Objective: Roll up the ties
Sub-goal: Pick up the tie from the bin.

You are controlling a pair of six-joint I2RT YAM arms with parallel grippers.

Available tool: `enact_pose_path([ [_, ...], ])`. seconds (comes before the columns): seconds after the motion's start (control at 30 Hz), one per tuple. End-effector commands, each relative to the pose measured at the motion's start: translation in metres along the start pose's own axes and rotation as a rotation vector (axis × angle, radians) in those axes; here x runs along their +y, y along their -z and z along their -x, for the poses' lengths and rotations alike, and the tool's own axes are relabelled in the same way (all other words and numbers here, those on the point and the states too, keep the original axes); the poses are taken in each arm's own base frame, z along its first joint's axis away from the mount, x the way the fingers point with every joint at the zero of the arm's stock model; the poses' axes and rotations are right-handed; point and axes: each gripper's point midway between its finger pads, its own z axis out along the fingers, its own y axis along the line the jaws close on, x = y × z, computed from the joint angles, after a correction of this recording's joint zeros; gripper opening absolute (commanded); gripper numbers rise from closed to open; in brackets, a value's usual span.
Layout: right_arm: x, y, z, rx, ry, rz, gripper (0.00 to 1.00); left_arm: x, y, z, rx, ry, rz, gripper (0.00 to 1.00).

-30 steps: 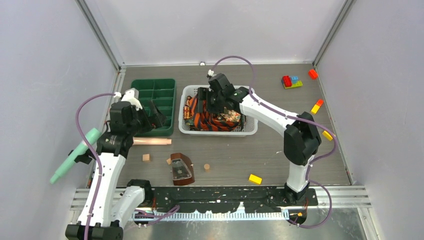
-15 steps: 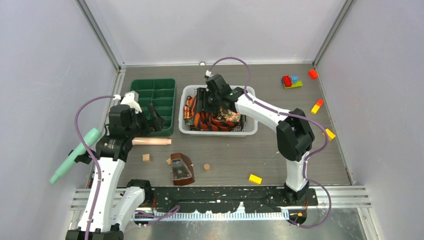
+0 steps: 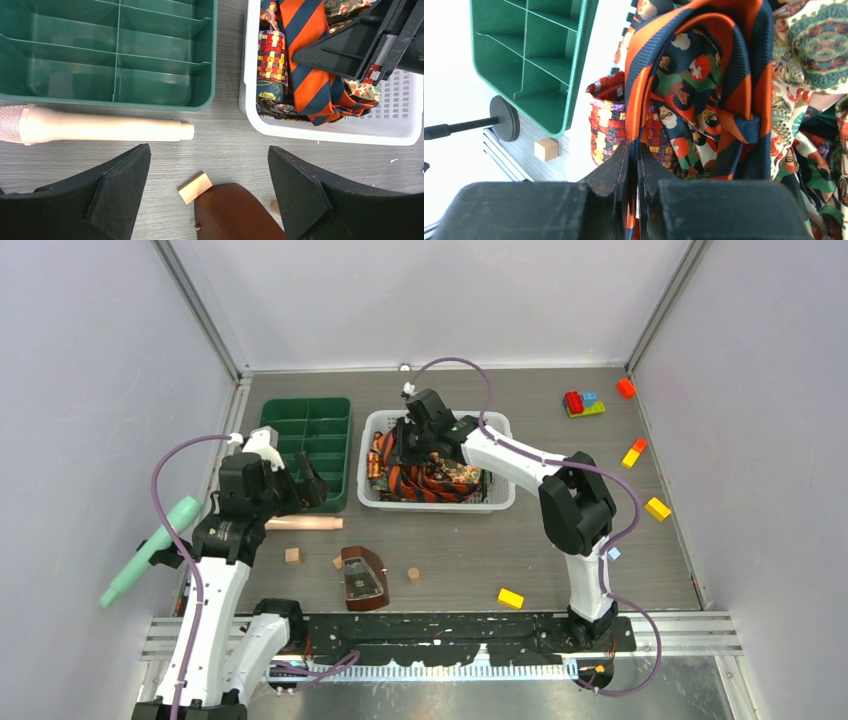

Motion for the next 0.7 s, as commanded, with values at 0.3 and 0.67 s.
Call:
enact_pose_path([
  [0.3,0.09,0.123,0.104,-0.366,0.148,0.148,0.01,0.003,0.002,0.0,-0.006,-0.012,0.011,0.9],
  [0.67,0.144,0.225,0.152,-0.541,0.264,0.21,0.0,0.003,0.002,0.0,-0.009,-0.013,0.01,0.9],
])
